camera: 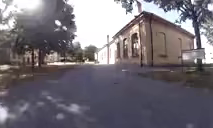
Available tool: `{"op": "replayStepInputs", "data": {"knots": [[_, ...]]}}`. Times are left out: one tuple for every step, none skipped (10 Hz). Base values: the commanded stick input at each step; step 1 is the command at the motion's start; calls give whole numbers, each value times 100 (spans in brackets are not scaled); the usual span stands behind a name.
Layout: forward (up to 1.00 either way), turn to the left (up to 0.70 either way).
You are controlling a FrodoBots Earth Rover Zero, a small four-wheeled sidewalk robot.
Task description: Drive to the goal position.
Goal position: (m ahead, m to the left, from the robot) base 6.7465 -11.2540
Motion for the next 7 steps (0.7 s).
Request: {"op": "replayStepInputs", "data": {"knots": [[70, 0], [70, 8], [70, 33], [70, 35], [70, 26], [70, 10], [70, 0]]}}
